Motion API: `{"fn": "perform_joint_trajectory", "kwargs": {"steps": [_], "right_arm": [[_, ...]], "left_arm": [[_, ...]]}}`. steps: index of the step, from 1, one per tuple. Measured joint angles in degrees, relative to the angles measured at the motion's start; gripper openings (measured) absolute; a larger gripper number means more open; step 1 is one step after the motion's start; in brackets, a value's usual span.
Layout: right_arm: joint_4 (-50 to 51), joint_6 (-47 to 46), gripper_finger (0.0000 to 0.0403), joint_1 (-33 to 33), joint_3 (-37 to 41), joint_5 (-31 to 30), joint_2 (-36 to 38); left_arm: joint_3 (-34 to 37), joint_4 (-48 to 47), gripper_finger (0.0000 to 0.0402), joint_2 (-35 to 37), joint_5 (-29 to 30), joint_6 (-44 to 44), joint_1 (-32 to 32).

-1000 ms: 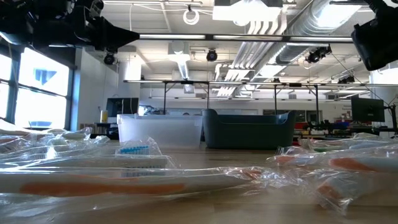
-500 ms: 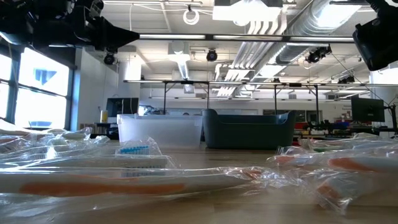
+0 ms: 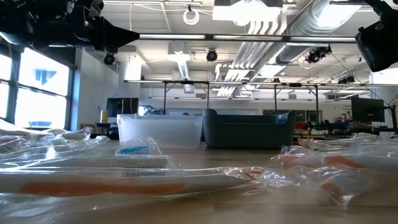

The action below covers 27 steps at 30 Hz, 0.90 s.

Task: Pick & Place Toothbrushes
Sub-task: Put the blue toothbrush into the white bin

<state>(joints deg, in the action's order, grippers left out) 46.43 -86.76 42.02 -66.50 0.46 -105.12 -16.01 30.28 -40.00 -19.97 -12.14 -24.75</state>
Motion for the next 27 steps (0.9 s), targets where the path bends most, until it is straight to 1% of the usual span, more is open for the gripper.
{"fn": "perform_joint_trajectory", "kwargs": {"steps": [5, 10, 14, 22, 27], "right_arm": [[2.15, 0.02, 0.0009, -0.56, 0.0, 1.13, 2.94], [4.64, 0.04, 0.0009, -1.4, 0.0, -1.36, 8.14], [7.38, 0.4, 0.0009, -2.09, 0.0, -4.98, 12.6], [16.06, 6.94, 0.0009, -5.03, 0.0, -11.43, 18.49], [17.29, 15.04, 0.0009, -8.56, 0.0, -14.97, 20.46]], "left_arm": [[0.0, -0.04, 0.0001, -0.01, 0.03, 0.02, 0.02], [0.0, -0.22, 0.0001, -0.01, 0.05, 0.0, 0.0], [0.0, -0.13, 0.0001, 0.01, 0.09, 0.0, 0.0], [0.0, 0.22, 0.0001, -0.01, 0.26, 0.0, 0.01], [0.0, 0.11, 0.0001, -0.01, 0.25, 0.0, 0.0]]}}
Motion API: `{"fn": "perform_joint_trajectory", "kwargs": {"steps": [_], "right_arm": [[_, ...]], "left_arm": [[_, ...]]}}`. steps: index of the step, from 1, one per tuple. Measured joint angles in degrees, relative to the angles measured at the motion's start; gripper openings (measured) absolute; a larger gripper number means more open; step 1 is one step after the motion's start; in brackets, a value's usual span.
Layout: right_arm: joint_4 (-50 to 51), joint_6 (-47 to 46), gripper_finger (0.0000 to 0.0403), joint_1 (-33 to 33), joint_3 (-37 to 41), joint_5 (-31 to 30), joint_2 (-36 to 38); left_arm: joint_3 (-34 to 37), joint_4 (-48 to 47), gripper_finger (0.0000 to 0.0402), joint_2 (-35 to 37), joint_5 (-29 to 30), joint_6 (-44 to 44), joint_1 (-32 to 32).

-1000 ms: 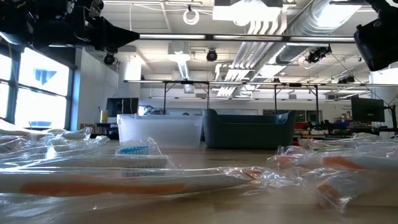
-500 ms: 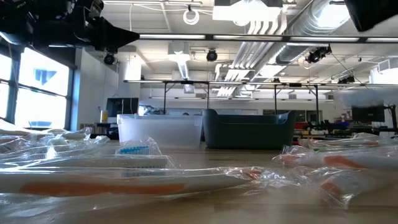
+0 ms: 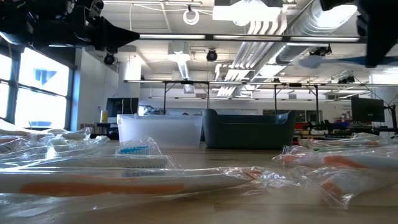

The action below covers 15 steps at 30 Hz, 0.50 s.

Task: Pick & Place Toothbrushes
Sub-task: Put the blue toothbrush into the white bin

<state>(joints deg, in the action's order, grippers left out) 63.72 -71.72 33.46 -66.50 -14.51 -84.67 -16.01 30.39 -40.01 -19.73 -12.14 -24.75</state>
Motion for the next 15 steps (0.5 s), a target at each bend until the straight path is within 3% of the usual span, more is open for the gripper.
{"fn": "perform_joint_trajectory", "kwargs": {"steps": [6, 15], "right_arm": [[-0.43, 13.21, 0.0009, -6.28, 0.0, 0.35, 0.16], [-7.08, 34.12, 0.0009, -17.76, 0.0, 5.49, 0.18]], "left_arm": [[0.0, -0.56, 0.0001, -0.02, 0.0, 0.0, 0.01], [0.0, -1.91, 0.0001, -0.02, -0.02, 0.0, 0.02]]}}
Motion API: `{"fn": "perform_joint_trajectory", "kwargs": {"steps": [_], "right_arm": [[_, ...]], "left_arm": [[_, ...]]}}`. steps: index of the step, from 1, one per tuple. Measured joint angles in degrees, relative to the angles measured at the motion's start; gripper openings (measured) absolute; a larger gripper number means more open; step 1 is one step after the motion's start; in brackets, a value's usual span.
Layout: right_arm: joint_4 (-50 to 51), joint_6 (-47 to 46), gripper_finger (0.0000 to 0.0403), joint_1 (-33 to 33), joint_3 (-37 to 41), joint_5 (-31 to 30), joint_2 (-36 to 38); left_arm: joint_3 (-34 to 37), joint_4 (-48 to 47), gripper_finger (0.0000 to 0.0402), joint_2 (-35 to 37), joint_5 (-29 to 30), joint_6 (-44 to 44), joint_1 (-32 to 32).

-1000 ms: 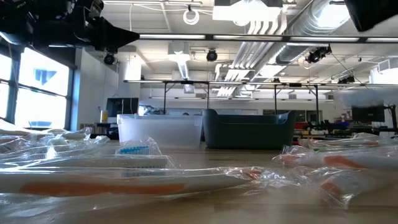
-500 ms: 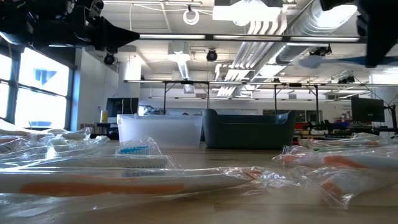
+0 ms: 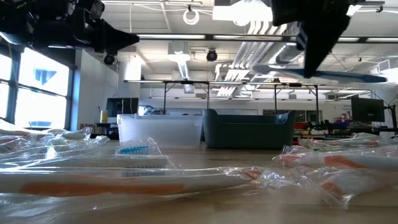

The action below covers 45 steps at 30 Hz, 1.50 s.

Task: Pick & Place Toothbrushes
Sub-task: Put the blue toothbrush into the white bin

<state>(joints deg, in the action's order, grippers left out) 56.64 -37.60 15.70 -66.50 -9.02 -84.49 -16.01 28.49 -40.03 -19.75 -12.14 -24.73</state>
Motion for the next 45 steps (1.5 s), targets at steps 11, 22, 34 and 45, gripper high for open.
{"fn": "perform_joint_trajectory", "kwargs": {"steps": [11, 22, 34, 45], "right_arm": [[-7.35, 25.33, 0.0009, -14.14, 0.0, 4.99, 0.0], [-14.25, 44.23, 0.0009, -27.55, 0.0, 15.06, -0.02], [-28.59, 53.7, 0.0009, -34.16, 0.0, 24.61, -0.02], [-39.44, 54.45, 0.0009, -34.2, 0.0, 26.85, -2.22]], "left_arm": [[0.0, -3.04, 0.0001, 0.0, 0.66, 4.37, 0.0], [0.0, -2.64, 0.0001, -5.98, 7.28, 11.59, 0.0], [0.0, 14.99, 0.0001, -21.91, 7.32, 16.96, 0.0], [-6.28, 18.52, 0.0001, -30.73, 2.03, 17.62, 0.0]]}}
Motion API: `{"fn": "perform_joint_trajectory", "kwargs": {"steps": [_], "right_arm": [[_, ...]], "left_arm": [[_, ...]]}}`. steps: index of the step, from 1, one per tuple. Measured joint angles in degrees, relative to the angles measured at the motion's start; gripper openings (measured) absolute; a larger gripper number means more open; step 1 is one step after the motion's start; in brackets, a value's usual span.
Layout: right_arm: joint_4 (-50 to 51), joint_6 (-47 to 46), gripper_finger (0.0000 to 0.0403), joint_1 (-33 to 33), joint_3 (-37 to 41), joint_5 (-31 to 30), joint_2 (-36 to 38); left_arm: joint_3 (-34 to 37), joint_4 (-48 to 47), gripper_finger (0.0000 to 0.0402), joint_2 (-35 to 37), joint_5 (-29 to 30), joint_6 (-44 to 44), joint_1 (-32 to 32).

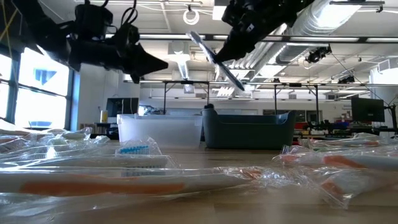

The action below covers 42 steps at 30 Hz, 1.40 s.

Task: Pick & Place Toothbrushes
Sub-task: Put the blue toothbrush into the white bin

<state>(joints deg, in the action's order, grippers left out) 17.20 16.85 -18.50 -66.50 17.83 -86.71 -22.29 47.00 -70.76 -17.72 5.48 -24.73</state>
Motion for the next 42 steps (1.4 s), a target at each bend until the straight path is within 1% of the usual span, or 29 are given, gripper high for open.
{"fn": "perform_joint_trajectory", "kwargs": {"steps": [2, 9, 12, 15, 21, 25, 33, 36, 42], "right_arm": [[-1.96, -0.03, 0.0009, 0.07, 0.0, 0.82, -1.33], [-5.78, -0.61, 0.0009, 0.15, 0.0, 0.34, -5.08], [-8.49, -0.74, 0.0009, 0.15, 0.0, 0.34, -5.8], [-11.54, -2.36, 0.0009, 0.11, 0.0, 0.3, -6.32], [-14.76, -4.48, 0.0009, 0.72, 0.0, 0.07, -6.33], [-15.79, -4.98, 0.0009, 1.34, 0.0, -0.08, -6.33], [-15.8, -6.66, 0.0009, 1.73, 0.0, -6.36, -6.33], [-16.0, -7.58, 0.0009, 1.73, 0.0, -7.21, -6.33], [-17.79, -7.85, 0.0009, 2.01, 0.0, -7.24, -6.33]], "left_arm": [[-1.42, -0.04, 0.0001, -1.32, -0.01, -0.28, -0.02], [-4.03, -0.54, 0.0001, -4.16, 0.23, -0.97, -0.01], [-4.6, -0.55, 0.0013, -4.28, 0.29, -1.07, -0.02], [-4.97, -0.52, 0.0043, -4.28, 0.31, -1.09, -0.02], [-6.27, -0.5, 0.0118, -4.28, -0.23, -2.56, 0.0], [-7.76, -0.44, 0.0149, -4.26, -1.93, -2.57, 0.0], [-9.62, -0.46, 0.0156, -4.24, -2.76, -2.2, 0.0], [-9.7, -0.46, 0.0156, -4.24, -4.43, -2.27, 0.0], [-9.7, -0.48, 0.0156, -4.24, -4.45, -2.22, 0.02]]}}
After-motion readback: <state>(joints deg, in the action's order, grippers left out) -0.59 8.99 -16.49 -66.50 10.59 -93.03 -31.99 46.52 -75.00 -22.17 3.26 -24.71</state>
